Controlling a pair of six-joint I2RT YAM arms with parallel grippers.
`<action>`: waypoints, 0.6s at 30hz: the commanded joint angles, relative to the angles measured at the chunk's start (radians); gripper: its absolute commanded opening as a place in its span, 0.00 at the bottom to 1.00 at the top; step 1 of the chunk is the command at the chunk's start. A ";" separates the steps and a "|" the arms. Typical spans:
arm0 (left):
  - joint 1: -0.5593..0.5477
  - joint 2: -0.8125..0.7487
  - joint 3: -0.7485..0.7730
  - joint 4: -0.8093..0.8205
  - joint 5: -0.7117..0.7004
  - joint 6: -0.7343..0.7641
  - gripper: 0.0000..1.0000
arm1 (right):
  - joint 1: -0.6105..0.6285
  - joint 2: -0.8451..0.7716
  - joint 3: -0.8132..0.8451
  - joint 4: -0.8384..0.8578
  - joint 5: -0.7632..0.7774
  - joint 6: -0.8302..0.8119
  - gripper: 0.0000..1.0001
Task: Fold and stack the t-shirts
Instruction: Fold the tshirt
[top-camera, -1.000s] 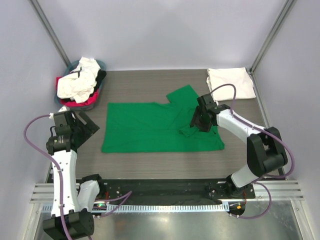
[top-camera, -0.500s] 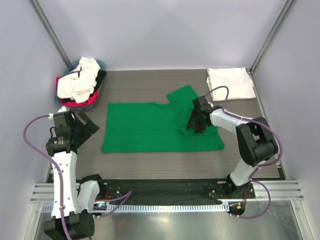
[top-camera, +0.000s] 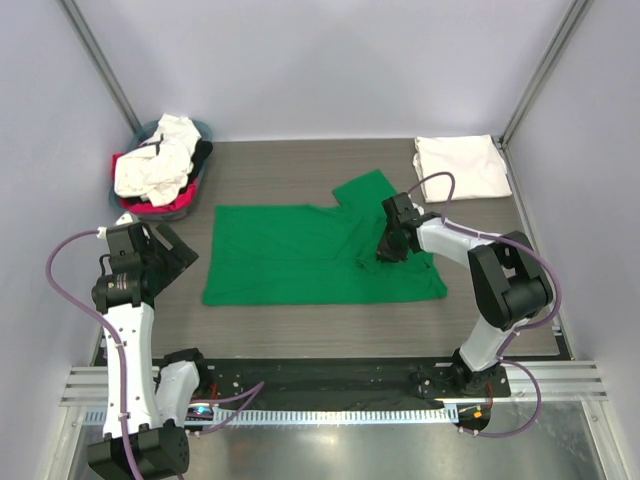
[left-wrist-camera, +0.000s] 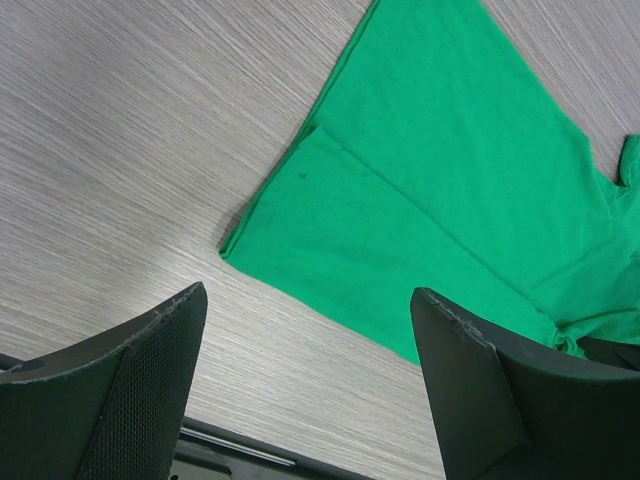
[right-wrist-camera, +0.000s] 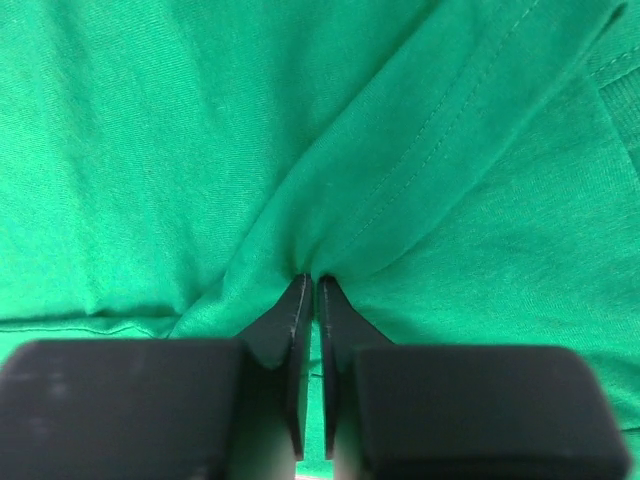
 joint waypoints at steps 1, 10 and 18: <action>0.006 -0.017 -0.003 0.025 0.001 0.009 0.83 | 0.013 -0.003 0.012 0.030 0.006 0.017 0.10; 0.006 -0.017 -0.005 0.025 0.001 0.008 0.84 | 0.021 0.127 0.291 -0.113 0.025 0.003 0.17; 0.006 -0.008 -0.006 0.023 -0.001 0.006 0.84 | 0.032 0.305 0.649 -0.287 -0.008 -0.072 0.55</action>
